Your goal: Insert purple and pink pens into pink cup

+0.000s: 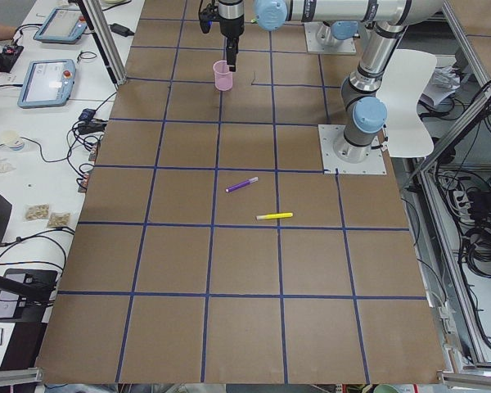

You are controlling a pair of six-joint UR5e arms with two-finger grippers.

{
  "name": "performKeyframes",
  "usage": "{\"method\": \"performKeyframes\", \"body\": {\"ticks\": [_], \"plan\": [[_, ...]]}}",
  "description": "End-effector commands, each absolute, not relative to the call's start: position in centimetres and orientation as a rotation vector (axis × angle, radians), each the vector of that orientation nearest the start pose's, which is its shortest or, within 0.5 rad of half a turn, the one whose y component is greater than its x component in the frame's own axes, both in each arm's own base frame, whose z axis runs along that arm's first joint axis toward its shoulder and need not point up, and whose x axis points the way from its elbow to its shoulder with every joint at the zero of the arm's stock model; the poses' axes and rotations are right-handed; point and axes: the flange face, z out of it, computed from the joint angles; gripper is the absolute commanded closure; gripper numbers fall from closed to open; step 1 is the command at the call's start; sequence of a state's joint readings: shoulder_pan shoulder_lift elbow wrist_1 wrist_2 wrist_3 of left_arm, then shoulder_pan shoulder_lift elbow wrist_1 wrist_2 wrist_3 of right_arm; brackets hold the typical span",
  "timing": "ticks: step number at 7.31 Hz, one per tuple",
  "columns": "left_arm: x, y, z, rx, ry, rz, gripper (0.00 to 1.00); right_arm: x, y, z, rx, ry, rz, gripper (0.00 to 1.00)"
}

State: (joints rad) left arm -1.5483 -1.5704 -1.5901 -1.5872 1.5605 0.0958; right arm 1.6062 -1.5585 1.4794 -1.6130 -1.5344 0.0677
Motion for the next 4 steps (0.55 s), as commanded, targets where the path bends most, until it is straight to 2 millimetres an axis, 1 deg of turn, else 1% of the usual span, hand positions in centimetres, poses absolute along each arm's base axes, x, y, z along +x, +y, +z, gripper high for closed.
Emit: {"method": "performKeyframes", "body": {"ticks": [1, 2, 4], "plan": [[-12.30, -48.88, 47.56, 0.116, 3.150, 0.062, 0.00, 15.32, -50.16, 53.12, 0.047, 3.101, -0.183, 0.00], [-12.30, -48.72, 48.00, 0.116, 3.150, 0.048, 0.00, 15.37, -50.14, 52.97, 0.047, 3.097, -0.178, 0.00], [-12.20, -48.70, 47.92, 0.113, 3.147, 0.052, 0.00, 14.79, -50.39, 53.06, 0.064, 3.101, -0.184, 0.00]]}}
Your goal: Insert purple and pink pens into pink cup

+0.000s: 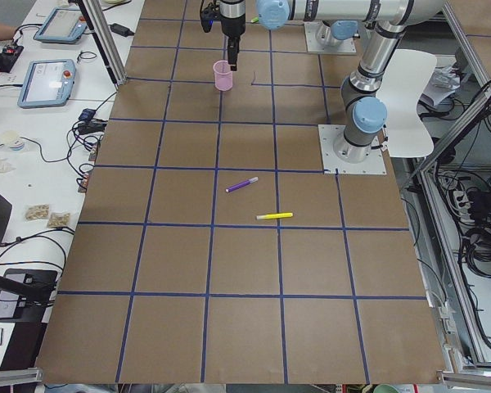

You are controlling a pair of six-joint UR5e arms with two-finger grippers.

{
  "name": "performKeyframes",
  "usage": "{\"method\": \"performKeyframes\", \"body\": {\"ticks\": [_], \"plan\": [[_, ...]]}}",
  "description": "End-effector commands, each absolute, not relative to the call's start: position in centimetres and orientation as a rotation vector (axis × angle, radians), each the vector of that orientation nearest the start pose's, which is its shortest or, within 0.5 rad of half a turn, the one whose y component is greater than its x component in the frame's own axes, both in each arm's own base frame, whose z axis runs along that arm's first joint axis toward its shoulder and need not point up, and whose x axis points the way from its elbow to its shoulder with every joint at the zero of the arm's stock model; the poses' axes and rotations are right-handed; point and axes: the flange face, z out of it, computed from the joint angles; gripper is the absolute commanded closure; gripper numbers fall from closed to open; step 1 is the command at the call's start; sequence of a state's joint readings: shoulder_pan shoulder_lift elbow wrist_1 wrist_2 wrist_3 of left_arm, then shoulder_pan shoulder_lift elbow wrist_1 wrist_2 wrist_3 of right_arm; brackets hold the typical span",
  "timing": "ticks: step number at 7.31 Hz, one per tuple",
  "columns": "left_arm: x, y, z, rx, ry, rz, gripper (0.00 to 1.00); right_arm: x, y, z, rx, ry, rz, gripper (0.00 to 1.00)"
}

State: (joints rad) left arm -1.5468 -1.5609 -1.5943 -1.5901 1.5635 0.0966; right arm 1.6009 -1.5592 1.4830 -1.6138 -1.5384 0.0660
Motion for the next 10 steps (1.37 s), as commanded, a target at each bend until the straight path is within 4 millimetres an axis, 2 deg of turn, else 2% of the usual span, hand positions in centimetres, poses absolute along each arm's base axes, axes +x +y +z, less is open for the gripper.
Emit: {"method": "performKeyframes", "body": {"ticks": [1, 2, 3, 5, 6, 7, 8, 10], "plan": [[-11.8, -48.8, 47.9, 0.106, 3.149, 0.052, 0.00, 14.6, -50.5, 53.5, 0.073, 3.098, -0.200, 0.00], [-11.5, -48.9, 47.6, 0.097, 3.150, 0.059, 0.00, 15.0, -50.3, 53.3, 0.088, 3.085, -0.205, 0.00], [-11.4, -49.0, 47.4, 0.142, 3.150, 0.061, 0.00, 14.8, -50.4, 52.4, 0.093, 3.103, -0.177, 0.00], [-11.5, -48.9, 47.6, 0.166, 3.146, 0.050, 0.00, 14.3, -50.9, 51.9, 0.079, 3.106, -0.168, 0.00], [-11.6, -49.0, 47.5, 0.169, 3.147, 0.054, 0.00, 13.0, -51.4, 51.6, 0.025, 3.115, -0.158, 0.00], [-11.6, -49.0, 47.3, 0.169, 3.148, 0.059, 0.00, 10.5, -52.2, 50.9, -0.068, 3.120, -0.142, 0.00], [-11.5, -49.0, 47.5, 0.167, 3.148, 0.054, 0.00, 6.5, -52.9, 50.0, -0.095, 3.125, -0.115, 0.00], [-11.4, -49.0, 47.7, 0.162, 3.147, 0.045, 0.00, -2.5, -53.0, 46.7, -0.297, 3.093, -0.034, 0.00]]}}
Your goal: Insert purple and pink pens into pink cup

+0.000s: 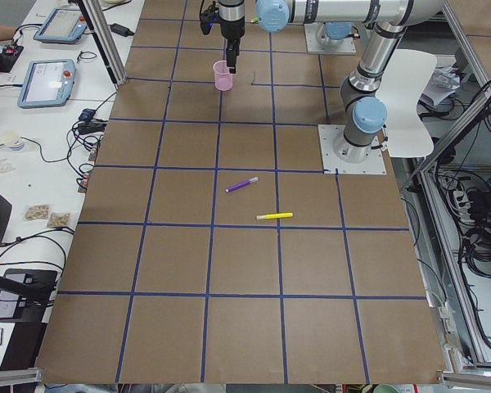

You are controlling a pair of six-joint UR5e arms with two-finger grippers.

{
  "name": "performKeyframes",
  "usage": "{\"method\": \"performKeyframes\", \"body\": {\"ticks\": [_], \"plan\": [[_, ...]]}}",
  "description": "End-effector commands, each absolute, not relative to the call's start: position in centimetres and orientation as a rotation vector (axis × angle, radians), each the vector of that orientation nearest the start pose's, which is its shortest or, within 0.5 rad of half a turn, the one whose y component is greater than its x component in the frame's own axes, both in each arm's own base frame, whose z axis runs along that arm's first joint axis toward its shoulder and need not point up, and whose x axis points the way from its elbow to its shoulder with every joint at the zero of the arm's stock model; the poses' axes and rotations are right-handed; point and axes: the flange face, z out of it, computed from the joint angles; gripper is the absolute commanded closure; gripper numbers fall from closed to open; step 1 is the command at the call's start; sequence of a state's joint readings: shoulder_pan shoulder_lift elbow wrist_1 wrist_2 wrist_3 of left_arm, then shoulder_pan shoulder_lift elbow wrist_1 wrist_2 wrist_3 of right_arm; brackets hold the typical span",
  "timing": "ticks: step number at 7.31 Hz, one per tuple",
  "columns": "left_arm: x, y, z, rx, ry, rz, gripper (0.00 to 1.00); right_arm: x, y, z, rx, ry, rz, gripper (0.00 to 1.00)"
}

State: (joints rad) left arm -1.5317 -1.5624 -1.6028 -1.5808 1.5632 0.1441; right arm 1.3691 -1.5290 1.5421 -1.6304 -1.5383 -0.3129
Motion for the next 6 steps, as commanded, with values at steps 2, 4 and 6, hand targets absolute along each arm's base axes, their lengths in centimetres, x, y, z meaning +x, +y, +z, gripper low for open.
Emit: {"method": "performKeyframes", "body": {"ticks": [2, 4, 6], "plan": [[-11.3, -49.8, 47.4, 0.155, 3.153, 0.005, 0.00, -9.7, -53.8, 42.7, -0.494, 3.056, -0.008, 0.00], [-11.2, -50.8, 47.4, 0.158, 3.151, -0.077, 0.00, -17.3, -54.0, 39.0, -0.821, 2.959, 0.007, 0.00], [-11.2, -50.4, 47.6, 0.162, 3.141, -0.064, 0.00, -22.8, -53.3, 35.5, -1.093, 2.813, 0.009, 0.00]]}}
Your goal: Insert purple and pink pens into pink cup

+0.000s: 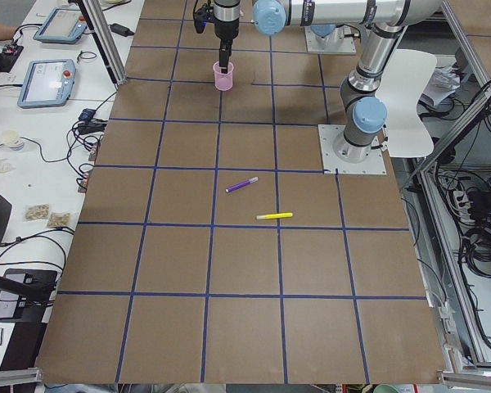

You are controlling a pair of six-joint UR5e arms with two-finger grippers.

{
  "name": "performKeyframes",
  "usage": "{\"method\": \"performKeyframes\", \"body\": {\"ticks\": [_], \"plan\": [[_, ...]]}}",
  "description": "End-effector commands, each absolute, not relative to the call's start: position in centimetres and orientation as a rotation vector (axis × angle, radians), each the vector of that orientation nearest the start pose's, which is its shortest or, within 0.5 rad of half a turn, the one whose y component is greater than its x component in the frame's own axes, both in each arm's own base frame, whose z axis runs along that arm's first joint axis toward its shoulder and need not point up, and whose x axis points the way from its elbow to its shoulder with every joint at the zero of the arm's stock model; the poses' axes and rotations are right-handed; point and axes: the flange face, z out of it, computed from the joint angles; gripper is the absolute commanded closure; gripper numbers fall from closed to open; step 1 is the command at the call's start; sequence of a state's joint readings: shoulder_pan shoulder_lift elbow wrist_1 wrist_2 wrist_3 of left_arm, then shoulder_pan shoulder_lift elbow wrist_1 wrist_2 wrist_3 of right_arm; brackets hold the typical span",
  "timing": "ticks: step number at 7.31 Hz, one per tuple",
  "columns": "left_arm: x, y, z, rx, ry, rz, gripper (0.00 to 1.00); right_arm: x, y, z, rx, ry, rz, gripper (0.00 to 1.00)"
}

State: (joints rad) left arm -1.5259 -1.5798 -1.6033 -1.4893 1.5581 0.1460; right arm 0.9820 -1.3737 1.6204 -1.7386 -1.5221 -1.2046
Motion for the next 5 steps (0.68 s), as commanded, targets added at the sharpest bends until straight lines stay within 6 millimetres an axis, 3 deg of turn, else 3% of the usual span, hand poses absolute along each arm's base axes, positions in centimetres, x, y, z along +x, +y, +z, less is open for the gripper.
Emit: {"method": "performKeyframes", "body": {"ticks": [1, 2, 3, 5], "plan": [[-11.2, -50.5, 47.3, 0.162, 3.142, -0.052, 0.00, -24.6, -53.4, 33.6, -1.250, 2.680, -0.080, 0.00], [-11.2, -50.3, 47.3, 0.159, 3.140, -0.051, 0.00, -27.4, -52.5, 31.4, -1.399, 2.549, -0.161, 0.00], [-11.1, -49.8, 47.3, 0.157, 3.139, -0.046, 0.00, -28.9, -52.3, 29.0, -1.537, 2.421, -0.224, 0.00], [-10.9, -49.2, 46.9, 0.152, 3.145, 0.039, 0.00, -31.0, -51.3, 26.3, -1.559, 2.358, -0.236, 0.00]]}}
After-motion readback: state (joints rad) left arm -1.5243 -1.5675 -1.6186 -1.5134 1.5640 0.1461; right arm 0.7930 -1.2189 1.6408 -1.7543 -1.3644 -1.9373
